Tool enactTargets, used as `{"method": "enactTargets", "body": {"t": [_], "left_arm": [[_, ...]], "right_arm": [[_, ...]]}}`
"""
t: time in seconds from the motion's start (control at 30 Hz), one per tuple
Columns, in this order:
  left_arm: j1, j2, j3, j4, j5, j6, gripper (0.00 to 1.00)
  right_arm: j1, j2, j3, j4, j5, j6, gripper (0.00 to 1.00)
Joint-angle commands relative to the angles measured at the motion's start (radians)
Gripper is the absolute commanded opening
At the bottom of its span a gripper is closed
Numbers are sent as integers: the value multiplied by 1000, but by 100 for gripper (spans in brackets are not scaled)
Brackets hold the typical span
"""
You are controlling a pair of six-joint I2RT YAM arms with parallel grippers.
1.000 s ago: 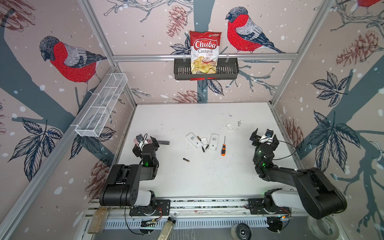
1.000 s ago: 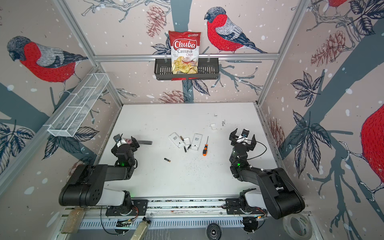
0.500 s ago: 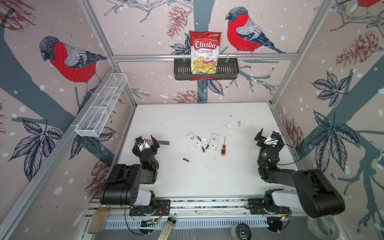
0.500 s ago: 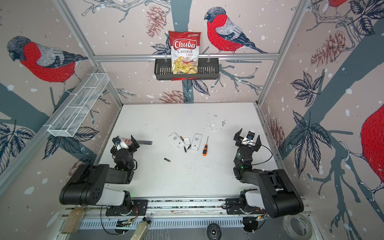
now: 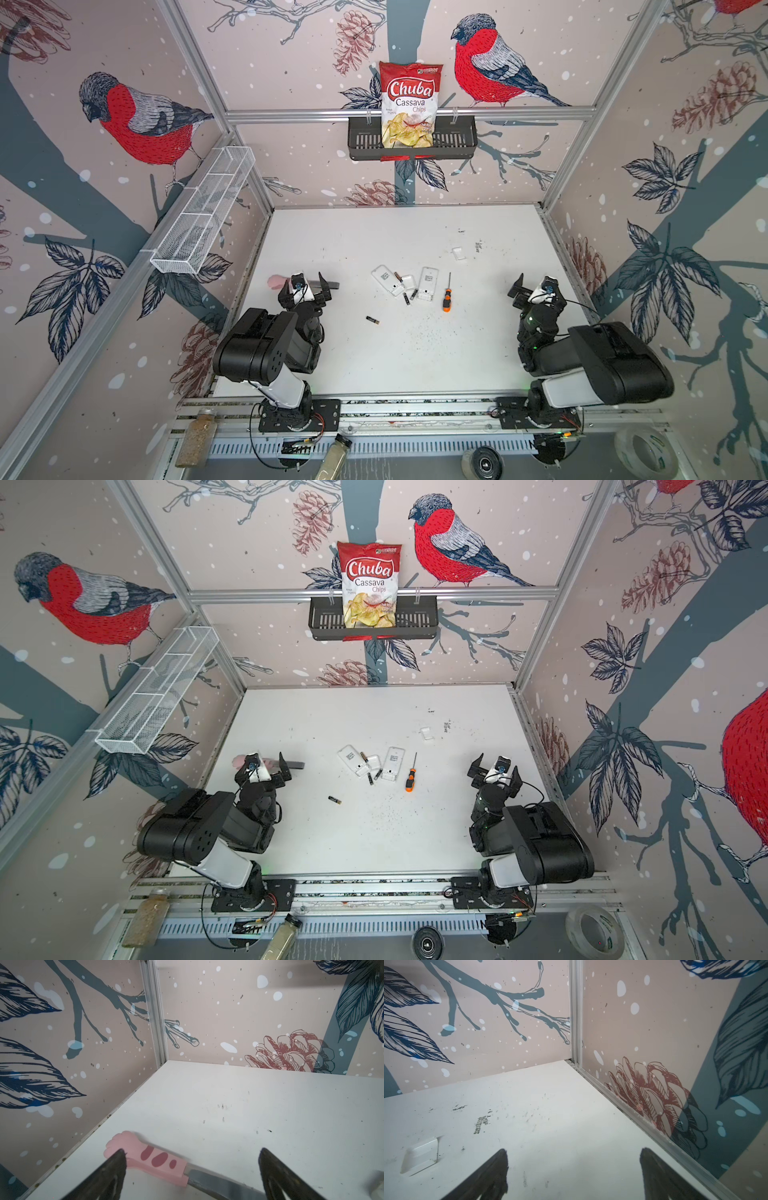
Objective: Unload the batteries from the remote control
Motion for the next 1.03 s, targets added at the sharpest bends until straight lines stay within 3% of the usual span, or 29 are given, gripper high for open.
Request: {"method": "enactTargets", "body": {"t": [0.0, 0.1, 0.17, 0.2, 0.23, 1.0], "left_arm": [[0, 0, 8, 69, -12, 17, 98], [0, -12, 68, -55, -30, 9, 98], [11, -18, 138, -199, -35, -13, 98], [31, -26, 135, -209, -9, -30, 98], [44, -28, 147, -237, -4, -46, 98], [43, -29, 140, -220, 1, -43, 98]], "right_arm": [[-46, 62, 20, 116, -96, 44, 99], [-48, 70, 56, 54, -126, 31, 99], [-70, 48, 176, -227, -175, 49, 99], [-125, 43, 196, -274, -267, 79, 99], [-140, 38, 193, -278, -310, 89, 99], [-120, 38, 187, -264, -274, 77, 99]]}}
